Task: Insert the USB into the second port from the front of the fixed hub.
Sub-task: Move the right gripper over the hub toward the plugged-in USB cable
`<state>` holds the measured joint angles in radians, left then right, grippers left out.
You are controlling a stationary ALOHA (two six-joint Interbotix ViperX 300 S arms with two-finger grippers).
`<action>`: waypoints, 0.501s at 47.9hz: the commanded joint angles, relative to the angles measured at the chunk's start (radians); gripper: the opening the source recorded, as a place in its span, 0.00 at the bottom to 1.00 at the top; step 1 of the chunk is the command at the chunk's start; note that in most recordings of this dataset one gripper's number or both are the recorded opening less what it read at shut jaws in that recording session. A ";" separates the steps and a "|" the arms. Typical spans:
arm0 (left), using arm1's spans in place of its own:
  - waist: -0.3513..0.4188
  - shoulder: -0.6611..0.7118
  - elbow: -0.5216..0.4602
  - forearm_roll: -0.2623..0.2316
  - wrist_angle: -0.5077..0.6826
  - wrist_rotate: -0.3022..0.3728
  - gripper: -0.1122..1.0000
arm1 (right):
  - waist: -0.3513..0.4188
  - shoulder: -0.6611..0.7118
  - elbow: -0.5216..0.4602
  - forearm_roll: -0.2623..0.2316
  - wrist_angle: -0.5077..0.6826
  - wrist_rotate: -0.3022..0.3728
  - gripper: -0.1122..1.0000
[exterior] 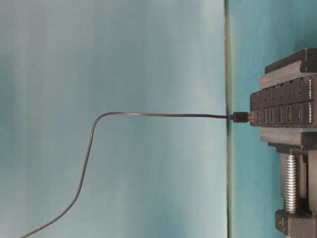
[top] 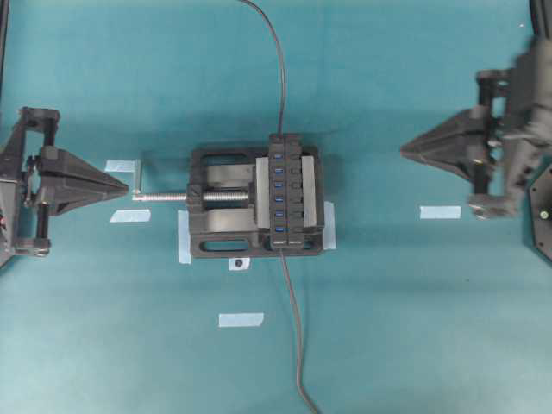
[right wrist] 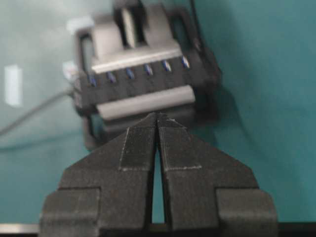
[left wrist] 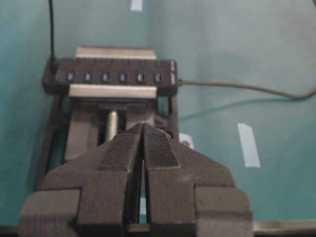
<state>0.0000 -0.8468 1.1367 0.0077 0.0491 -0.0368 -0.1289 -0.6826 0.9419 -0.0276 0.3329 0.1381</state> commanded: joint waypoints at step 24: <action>0.002 0.023 -0.026 0.002 -0.002 -0.008 0.10 | -0.089 0.210 -0.166 -0.020 0.054 -0.181 0.14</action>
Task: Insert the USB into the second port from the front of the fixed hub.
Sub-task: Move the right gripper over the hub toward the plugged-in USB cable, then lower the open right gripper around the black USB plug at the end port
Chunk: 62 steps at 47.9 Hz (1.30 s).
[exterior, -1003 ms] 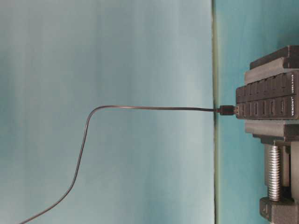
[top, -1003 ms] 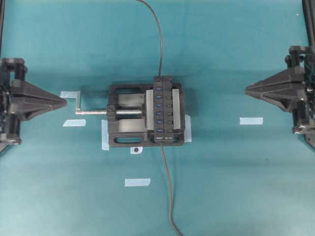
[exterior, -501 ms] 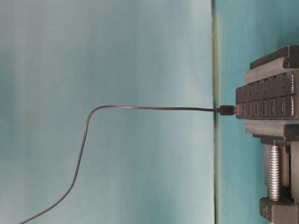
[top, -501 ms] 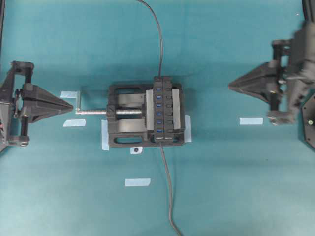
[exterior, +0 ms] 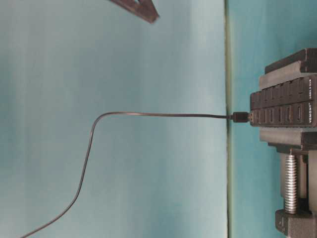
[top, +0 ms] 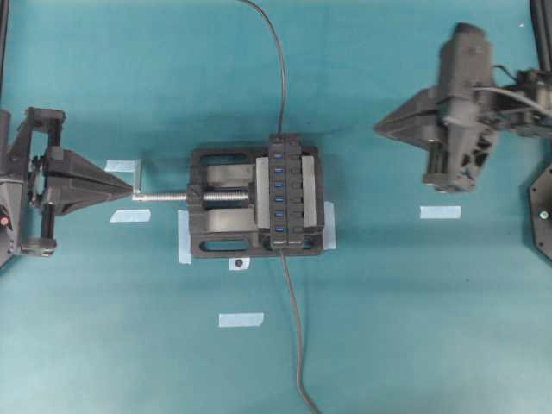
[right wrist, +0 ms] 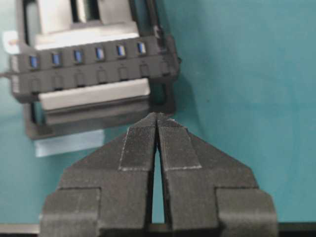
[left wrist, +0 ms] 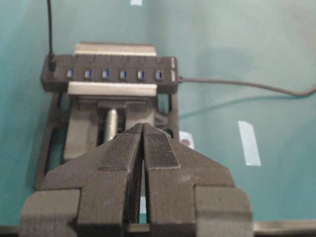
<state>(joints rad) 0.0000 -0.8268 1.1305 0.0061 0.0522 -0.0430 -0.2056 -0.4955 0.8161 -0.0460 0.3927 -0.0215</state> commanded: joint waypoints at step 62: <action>0.006 0.003 -0.006 0.003 0.041 -0.003 0.10 | -0.032 0.468 -0.250 -0.002 -0.118 -0.081 0.14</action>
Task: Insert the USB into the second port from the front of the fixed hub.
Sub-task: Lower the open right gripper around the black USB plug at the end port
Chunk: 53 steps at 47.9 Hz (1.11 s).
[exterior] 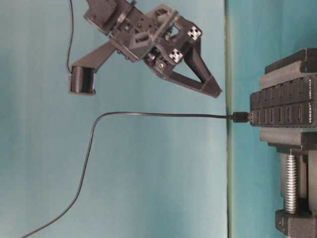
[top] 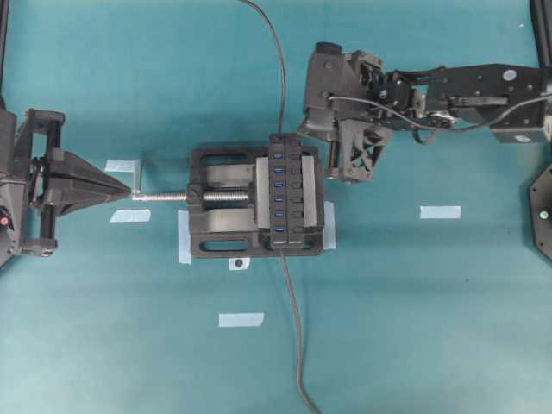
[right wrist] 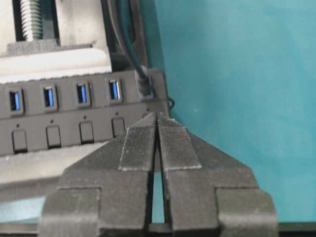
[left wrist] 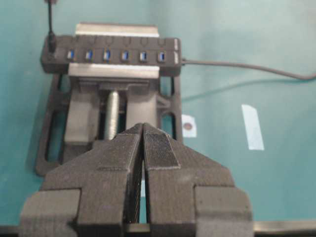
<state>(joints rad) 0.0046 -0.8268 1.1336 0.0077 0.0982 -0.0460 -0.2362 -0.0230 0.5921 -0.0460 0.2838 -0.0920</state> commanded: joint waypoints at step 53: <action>0.002 0.020 -0.009 0.002 0.006 0.000 0.10 | 0.018 0.054 -0.061 0.002 -0.002 -0.003 0.45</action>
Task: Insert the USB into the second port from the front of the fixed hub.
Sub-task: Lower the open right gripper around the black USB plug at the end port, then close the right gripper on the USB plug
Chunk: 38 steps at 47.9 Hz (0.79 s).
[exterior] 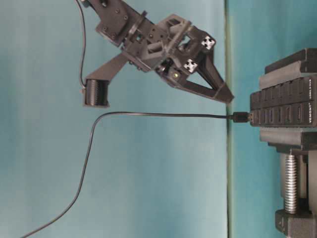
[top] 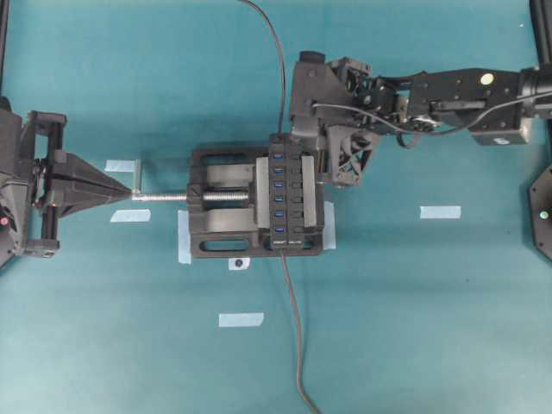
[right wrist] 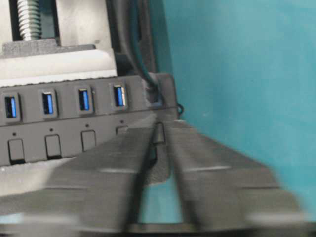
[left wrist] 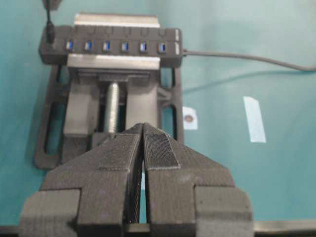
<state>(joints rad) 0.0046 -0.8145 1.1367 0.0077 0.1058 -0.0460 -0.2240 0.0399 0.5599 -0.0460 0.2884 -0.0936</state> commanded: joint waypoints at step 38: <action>0.002 0.029 -0.014 0.002 0.014 0.000 0.10 | 0.003 0.034 -0.046 0.002 -0.092 0.003 0.88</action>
<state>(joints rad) 0.0046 -0.7839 1.1367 0.0061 0.1258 -0.0460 -0.2224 0.0828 0.5384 -0.0460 0.2086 -0.0920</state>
